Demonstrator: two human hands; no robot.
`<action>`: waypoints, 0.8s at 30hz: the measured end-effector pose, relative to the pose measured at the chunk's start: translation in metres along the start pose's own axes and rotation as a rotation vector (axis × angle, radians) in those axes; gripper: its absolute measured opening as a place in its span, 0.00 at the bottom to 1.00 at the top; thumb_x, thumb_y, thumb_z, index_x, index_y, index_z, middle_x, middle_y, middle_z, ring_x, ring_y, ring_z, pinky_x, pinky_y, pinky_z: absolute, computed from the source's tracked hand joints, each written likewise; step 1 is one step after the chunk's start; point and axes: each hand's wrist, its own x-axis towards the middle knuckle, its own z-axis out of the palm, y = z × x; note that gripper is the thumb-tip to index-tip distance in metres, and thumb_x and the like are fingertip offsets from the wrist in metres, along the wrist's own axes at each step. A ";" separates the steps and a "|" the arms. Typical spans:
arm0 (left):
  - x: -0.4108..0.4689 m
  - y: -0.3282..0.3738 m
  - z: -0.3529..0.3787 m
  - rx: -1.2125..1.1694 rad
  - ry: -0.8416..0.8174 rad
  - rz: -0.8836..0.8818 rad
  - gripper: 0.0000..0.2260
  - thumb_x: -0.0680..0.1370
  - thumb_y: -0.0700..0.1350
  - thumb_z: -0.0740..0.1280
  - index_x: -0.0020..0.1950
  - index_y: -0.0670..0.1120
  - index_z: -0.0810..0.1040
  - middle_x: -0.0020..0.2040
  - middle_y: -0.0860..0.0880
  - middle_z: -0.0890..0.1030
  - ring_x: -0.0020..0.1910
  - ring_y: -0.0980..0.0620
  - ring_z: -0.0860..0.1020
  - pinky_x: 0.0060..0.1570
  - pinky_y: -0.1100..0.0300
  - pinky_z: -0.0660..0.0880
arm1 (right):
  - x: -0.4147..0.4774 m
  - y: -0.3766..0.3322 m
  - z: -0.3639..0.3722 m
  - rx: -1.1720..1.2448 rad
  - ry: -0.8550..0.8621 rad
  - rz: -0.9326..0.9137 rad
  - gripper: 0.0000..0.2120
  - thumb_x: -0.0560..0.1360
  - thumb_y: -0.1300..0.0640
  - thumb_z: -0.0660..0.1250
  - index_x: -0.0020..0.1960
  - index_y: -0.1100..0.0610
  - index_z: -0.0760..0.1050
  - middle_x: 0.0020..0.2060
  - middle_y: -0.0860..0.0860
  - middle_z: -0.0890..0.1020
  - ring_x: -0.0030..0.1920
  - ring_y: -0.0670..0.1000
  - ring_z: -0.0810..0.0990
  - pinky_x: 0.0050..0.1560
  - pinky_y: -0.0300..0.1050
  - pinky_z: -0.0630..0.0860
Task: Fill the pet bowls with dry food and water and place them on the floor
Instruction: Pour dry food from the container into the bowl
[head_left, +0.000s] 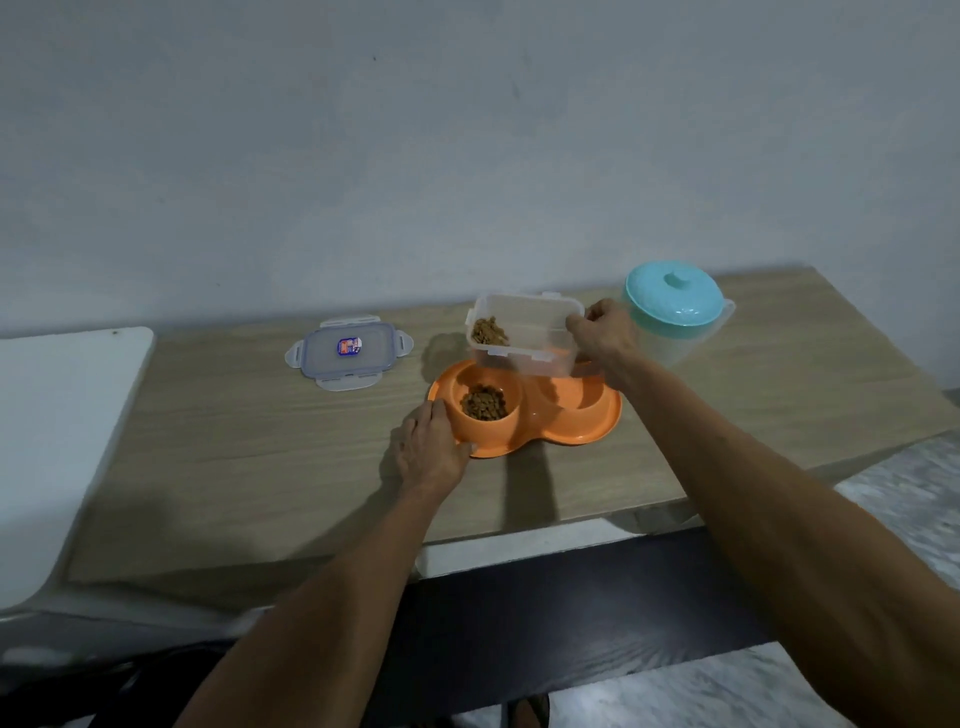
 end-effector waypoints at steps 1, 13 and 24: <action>-0.001 0.001 -0.002 0.014 -0.001 -0.007 0.33 0.72 0.53 0.74 0.74 0.49 0.64 0.73 0.49 0.68 0.72 0.45 0.66 0.68 0.47 0.67 | 0.007 -0.004 0.005 0.009 -0.016 0.000 0.05 0.75 0.57 0.66 0.47 0.56 0.70 0.48 0.61 0.79 0.45 0.62 0.83 0.34 0.60 0.83; -0.007 0.009 -0.006 0.040 0.004 -0.044 0.37 0.73 0.54 0.73 0.77 0.50 0.60 0.76 0.50 0.64 0.75 0.47 0.62 0.69 0.50 0.65 | 0.087 -0.014 0.089 -0.067 -0.084 -0.052 0.09 0.73 0.58 0.66 0.51 0.59 0.78 0.48 0.59 0.83 0.49 0.61 0.83 0.51 0.56 0.82; -0.006 0.006 -0.002 0.065 0.018 -0.066 0.38 0.72 0.56 0.73 0.77 0.50 0.60 0.76 0.51 0.64 0.74 0.47 0.64 0.68 0.49 0.66 | 0.088 -0.008 0.112 -0.139 -0.126 -0.077 0.09 0.75 0.59 0.65 0.54 0.59 0.78 0.52 0.58 0.81 0.49 0.58 0.79 0.44 0.43 0.72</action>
